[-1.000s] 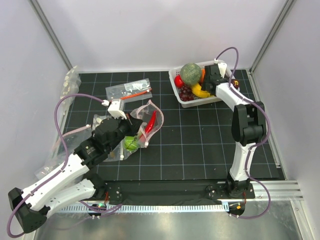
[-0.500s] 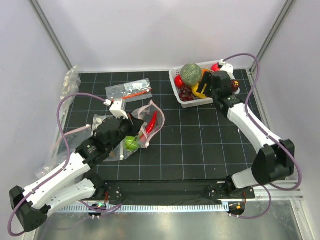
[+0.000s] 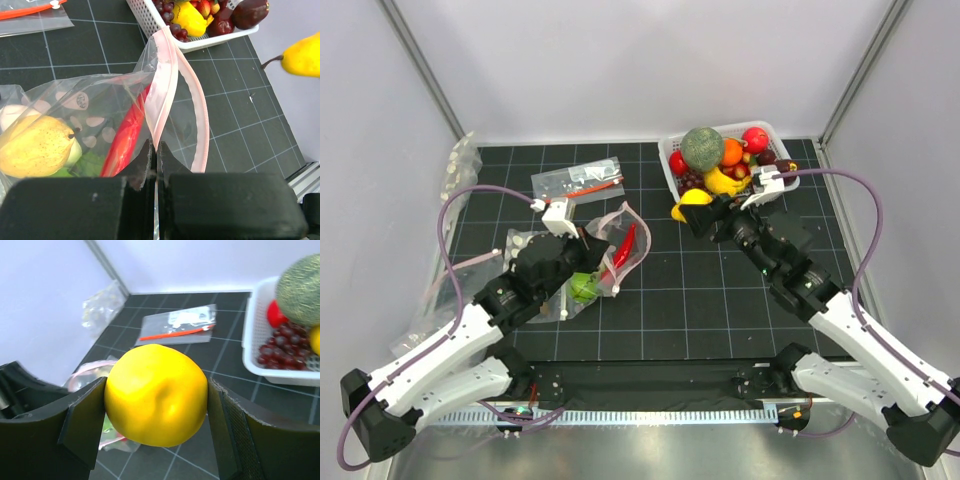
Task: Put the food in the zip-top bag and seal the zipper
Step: Place the fake vegetable in the zipper food storage bag.
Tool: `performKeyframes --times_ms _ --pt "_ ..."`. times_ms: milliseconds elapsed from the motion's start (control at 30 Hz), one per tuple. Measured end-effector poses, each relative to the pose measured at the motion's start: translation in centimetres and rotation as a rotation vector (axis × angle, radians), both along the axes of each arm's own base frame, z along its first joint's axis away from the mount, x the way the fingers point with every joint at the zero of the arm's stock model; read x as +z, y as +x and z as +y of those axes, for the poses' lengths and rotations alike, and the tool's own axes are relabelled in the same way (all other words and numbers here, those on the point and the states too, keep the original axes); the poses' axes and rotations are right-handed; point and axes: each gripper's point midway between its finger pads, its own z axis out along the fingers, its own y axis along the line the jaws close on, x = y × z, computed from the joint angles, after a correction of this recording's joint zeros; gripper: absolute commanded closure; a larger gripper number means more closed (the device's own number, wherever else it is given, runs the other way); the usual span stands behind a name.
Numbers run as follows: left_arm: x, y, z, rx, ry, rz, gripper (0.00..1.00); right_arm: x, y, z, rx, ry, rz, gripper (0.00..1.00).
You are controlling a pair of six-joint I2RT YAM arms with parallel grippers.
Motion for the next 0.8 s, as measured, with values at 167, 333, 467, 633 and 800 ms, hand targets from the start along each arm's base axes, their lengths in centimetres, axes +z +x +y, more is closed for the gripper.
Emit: performKeyframes --times_ms 167,333,467,633,800 --pt "0.0 -0.1 -0.2 -0.013 -0.003 0.004 1.00 -1.0 -1.3 4.4 0.148 -0.017 -0.021 0.68" --pt "0.0 -0.6 -0.8 -0.045 -0.020 0.017 1.00 -4.5 -3.2 9.5 0.284 -0.128 -0.002 0.63" --pt "0.0 -1.1 -1.2 -0.076 -0.037 0.033 1.00 -7.2 -3.6 13.3 0.350 -0.215 0.017 0.01" --pt "0.6 -1.2 -0.6 -0.062 -0.055 0.024 1.00 -9.0 -2.4 14.1 0.321 -0.270 0.045 0.01" --pt "1.7 -1.6 -0.3 -0.064 -0.077 -0.002 1.00 -6.3 -2.2 11.6 0.221 -0.236 0.016 0.14"
